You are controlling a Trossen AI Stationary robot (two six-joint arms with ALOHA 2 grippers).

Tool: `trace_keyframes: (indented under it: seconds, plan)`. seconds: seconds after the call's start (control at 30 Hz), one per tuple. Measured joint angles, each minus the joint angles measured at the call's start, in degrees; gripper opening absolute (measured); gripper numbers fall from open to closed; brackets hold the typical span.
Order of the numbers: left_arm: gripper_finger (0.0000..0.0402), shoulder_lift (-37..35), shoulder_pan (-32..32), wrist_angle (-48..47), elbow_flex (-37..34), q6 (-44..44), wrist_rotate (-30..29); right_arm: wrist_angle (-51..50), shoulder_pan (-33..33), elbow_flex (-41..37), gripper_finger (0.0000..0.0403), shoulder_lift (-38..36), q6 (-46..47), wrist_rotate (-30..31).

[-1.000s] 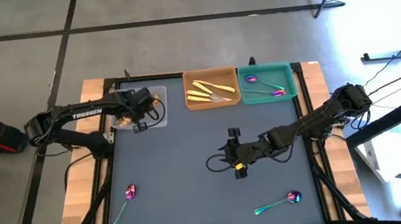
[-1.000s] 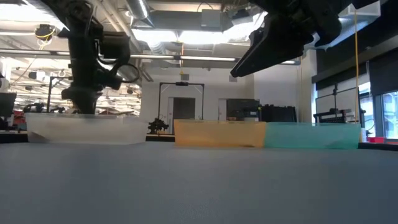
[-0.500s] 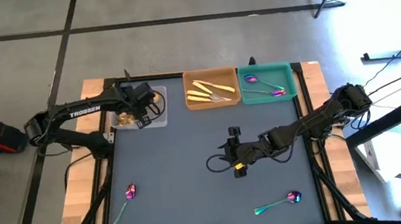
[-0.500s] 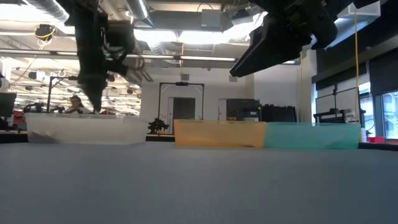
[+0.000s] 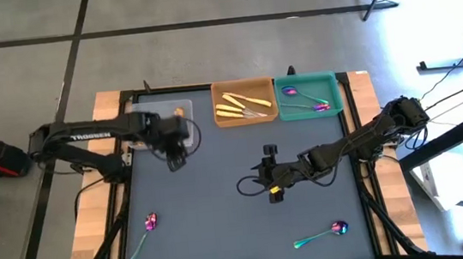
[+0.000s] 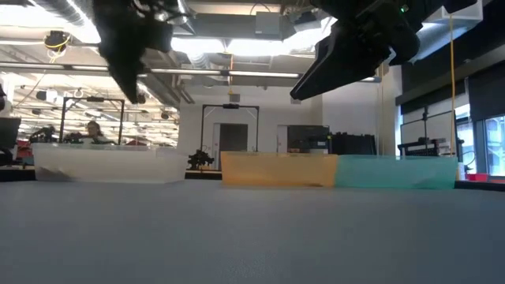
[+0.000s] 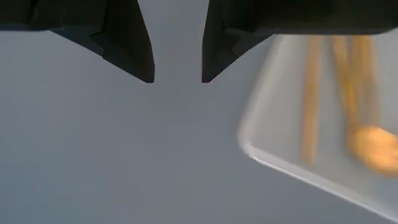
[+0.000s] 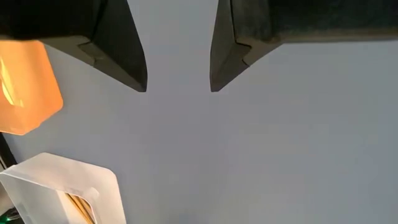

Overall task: Sort silverware by color (type)
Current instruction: Put the blue spoon into the blue bin

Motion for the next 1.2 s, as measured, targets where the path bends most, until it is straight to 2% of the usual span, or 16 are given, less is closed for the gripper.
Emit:
trace_keyframes:
  seconds: [0.33, 0.6, 0.9, 1.2]
  plan:
    - [0.0128, 0.02, -23.29, -8.93, -0.11, -25.83, 1.98, -0.02, 0.0, 0.0, 0.0166, 0.0, -0.29, -0.04]
    - [0.0128, 0.63, -38.22, -9.4, -1.23, -44.72, 0.82, 0.22, 0.0, -0.02, 0.0166, 0.0, -2.61, 0.12]
    - [0.0128, 0.59, -48.55, -7.09, -6.65, -61.01, 1.71, 0.18, 0.0, -0.02, 0.0166, 0.0, -4.49, 0.52]
    - [0.0128, 0.67, -56.11, 6.26, -14.24, -75.57, 8.53, 0.17, 0.0, -0.02, 0.0166, 0.0, -7.59, 0.55]
